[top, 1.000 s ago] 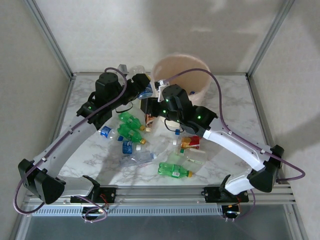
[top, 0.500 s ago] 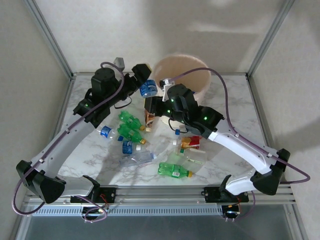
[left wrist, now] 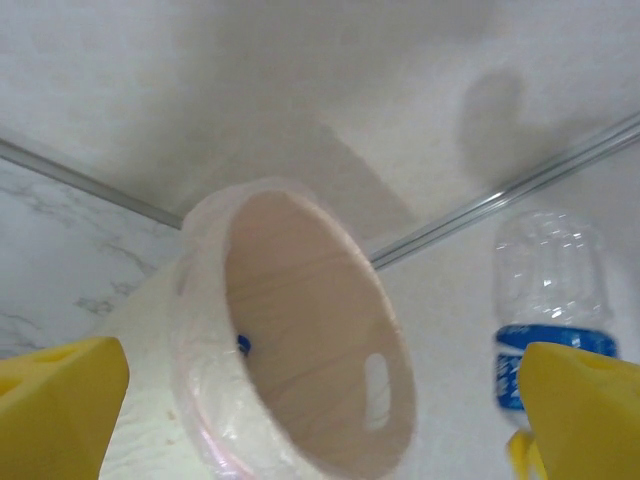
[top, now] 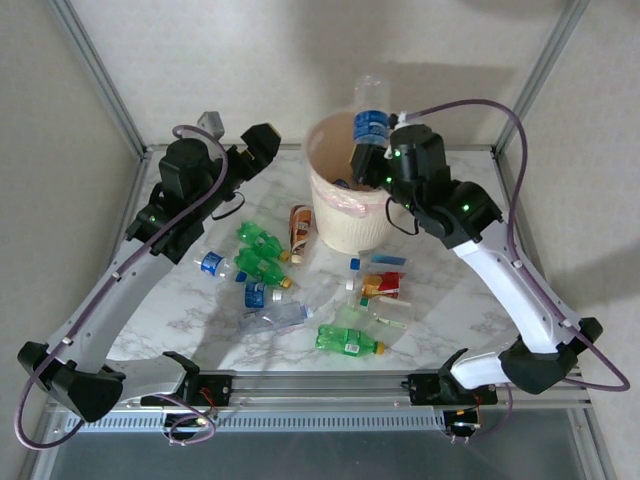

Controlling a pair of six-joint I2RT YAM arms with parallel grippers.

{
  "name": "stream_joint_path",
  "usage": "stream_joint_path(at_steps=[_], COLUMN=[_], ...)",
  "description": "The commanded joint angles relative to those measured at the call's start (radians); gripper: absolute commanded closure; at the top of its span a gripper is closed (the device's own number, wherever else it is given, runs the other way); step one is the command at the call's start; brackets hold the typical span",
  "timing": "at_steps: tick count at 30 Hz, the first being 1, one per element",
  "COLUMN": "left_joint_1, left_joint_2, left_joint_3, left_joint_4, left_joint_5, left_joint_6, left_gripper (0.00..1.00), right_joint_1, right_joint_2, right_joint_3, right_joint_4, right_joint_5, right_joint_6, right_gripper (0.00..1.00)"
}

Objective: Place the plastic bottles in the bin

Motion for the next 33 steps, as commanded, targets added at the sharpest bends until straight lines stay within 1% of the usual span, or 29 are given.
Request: stream_joint_path(at_steps=[1,5,8,14,18,19,20,21,22,24,25,28,33], left_joint_1=[0.01,0.009,0.01,0.016,0.024,0.027,0.031,0.035,0.04,0.046,0.048,0.055,0.076], left_joint_2=[-0.017,-0.023,-0.023,-0.02,-0.015,-0.015,-0.015,-0.014,-0.015,-0.017,-0.018,-0.022,-0.02], left_joint_3=[-0.056,-0.109,-0.133,-0.172,-0.188,-0.193,-0.196,-0.2,-0.203,-0.21,-0.213,-0.219,-0.222], left_joint_4=[-0.031,-0.03,-0.035,-0.033,-0.044,-0.049,-0.054,-0.057,-0.062,-0.063,-0.064,-0.069,-0.097], left_joint_5=[-0.017,-0.02,-0.027,-0.038,-0.05,-0.055,-0.057,-0.058,-0.057,-0.055,-0.055,-0.054,-0.058], left_joint_6=[0.031,0.028,0.03,0.036,0.032,0.031,0.028,0.027,0.027,0.026,0.025,0.023,0.013], left_gripper=[0.01,0.01,0.01,0.02,0.04,0.04,0.04,0.04,0.04,0.04,0.04,0.05,0.09], right_joint_1=[-0.058,-0.105,-0.114,-0.128,-0.145,-0.149,-0.151,-0.151,-0.151,-0.151,-0.151,-0.151,-0.151], right_joint_2=[0.028,0.078,0.11,0.15,0.167,0.171,0.175,0.177,0.177,0.173,0.169,0.158,0.117], right_joint_3=[0.035,0.036,0.036,0.021,0.009,0.007,0.006,0.007,0.008,0.007,0.008,0.015,0.012], right_joint_4=[-0.063,-0.06,-0.062,-0.057,-0.065,-0.066,-0.07,-0.075,-0.079,-0.079,-0.08,-0.082,-0.076], right_joint_5=[0.025,0.021,0.034,0.059,0.077,0.077,0.081,0.086,0.089,0.094,0.098,0.098,0.077], right_joint_6=[-0.033,-0.055,-0.06,-0.082,-0.086,-0.087,-0.088,-0.086,-0.087,-0.086,-0.086,-0.086,-0.079], right_gripper=[0.85,0.85,0.85,0.8,0.72,0.69,0.63,0.52,0.44,0.37,0.34,0.32,0.3])
